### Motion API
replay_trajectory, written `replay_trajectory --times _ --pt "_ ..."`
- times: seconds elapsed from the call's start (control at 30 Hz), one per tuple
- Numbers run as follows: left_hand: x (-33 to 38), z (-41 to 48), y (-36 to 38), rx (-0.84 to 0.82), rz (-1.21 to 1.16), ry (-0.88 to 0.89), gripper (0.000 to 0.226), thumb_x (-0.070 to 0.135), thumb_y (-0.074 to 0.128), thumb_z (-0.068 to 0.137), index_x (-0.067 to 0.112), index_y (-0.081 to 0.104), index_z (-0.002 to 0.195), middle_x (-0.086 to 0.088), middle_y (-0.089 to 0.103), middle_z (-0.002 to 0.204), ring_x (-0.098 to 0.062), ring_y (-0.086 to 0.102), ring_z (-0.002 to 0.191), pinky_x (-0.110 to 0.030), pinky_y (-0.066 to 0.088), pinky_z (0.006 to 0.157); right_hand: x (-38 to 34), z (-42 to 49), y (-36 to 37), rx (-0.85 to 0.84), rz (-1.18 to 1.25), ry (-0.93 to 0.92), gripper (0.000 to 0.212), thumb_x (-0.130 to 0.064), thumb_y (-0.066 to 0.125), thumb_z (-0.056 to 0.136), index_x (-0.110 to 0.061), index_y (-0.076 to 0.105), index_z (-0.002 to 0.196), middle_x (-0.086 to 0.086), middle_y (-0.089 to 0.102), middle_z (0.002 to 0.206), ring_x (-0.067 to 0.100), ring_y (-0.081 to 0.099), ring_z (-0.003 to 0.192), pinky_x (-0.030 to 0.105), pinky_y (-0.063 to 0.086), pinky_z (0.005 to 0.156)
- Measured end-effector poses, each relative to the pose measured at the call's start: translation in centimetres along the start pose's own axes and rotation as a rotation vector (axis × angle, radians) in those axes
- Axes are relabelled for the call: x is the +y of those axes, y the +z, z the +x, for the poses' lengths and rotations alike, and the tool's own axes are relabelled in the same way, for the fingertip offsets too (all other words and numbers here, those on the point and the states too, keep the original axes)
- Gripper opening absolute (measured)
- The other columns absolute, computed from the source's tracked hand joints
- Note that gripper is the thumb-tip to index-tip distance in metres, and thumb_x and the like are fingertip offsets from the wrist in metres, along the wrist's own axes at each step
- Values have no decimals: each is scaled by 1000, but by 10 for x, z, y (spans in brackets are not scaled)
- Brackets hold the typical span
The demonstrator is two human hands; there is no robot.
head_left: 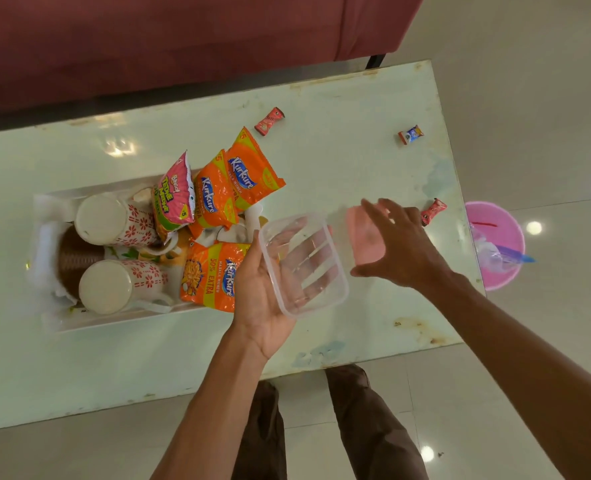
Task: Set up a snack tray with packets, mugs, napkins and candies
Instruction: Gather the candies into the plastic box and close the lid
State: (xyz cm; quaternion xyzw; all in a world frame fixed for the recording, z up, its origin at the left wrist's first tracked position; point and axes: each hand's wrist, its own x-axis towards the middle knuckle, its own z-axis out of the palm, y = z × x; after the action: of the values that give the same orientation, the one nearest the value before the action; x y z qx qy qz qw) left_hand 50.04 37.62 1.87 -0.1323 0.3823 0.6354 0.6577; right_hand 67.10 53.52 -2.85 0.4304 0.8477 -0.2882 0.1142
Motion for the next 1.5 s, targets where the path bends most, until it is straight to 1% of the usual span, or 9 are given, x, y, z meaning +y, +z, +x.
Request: replay_trajectory --times 0.17,0.4,0.57,0.7,0.93,1.07,1.2,1.37,1.5 --pt "-6 1 -10 -7 0 7 54 52 36 105 17 60 138 -19 57 146 -31 63 124 -53 52 101 9 10 23 2 -139 -28 128 -51 91 53 -21 22 156 12 23 158 38 30 133 51 44 100" --pt "-16 7 -11 1 -41 1 54 54 37 103 18 63 133 -18 57 146 -30 66 121 -54 51 101 23 3 25 89 -51 -69 118 -43 91 59 -15 28 154 16 24 159 39 32 135 51 41 105" --pt "-15 10 -5 6 -22 -9 56 57 37 103 18 68 128 -18 58 145 -30 66 120 -55 47 104 56 -3 10 654 307 436 62 -40 74 82 -15 53 134 16 52 130 35 46 120 35 37 96" --pt "-18 13 2 22 -16 -10 55 54 34 104 16 67 128 -20 59 143 -30 67 116 -58 44 107 67 8 12 565 358 596 63 -47 72 82 -9 53 129 21 52 123 38 52 110 32 37 85" --pt "-19 10 6 27 82 -30 57 54 40 99 14 59 136 -19 62 140 -31 66 117 -56 48 103 61 32 21 605 287 515 31 -11 55 91 -4 58 122 25 61 113 40 55 106 40 42 89" --pt "-13 7 -3 49 112 -42 58 52 37 103 12 54 142 -17 64 137 -30 66 117 -50 54 96 24 23 -14 638 661 470 30 -15 63 89 -11 63 119 6 73 104 13 68 89 24 54 78" --pt "-6 7 -9 78 100 -40 56 55 36 103 15 59 135 -14 67 131 -29 67 115 -48 55 92 -51 -27 -60 431 816 -10 33 -21 75 82 -27 66 114 -10 73 96 5 69 89 13 54 74" --pt "-7 11 -15 112 161 -27 51 55 31 106 27 73 115 -6 77 113 -24 74 106 -50 51 92 -104 -60 -53 80 370 -305 47 -17 80 80 -25 61 122 -13 70 103 -2 59 88 8 47 75" --pt "-9 11 -20 81 151 -75 55 53 29 106 34 81 102 0 79 111 -22 75 107 -60 43 105 -118 -52 -35 165 107 -356 50 -5 86 71 -12 65 116 4 75 96 26 68 86 44 56 74"
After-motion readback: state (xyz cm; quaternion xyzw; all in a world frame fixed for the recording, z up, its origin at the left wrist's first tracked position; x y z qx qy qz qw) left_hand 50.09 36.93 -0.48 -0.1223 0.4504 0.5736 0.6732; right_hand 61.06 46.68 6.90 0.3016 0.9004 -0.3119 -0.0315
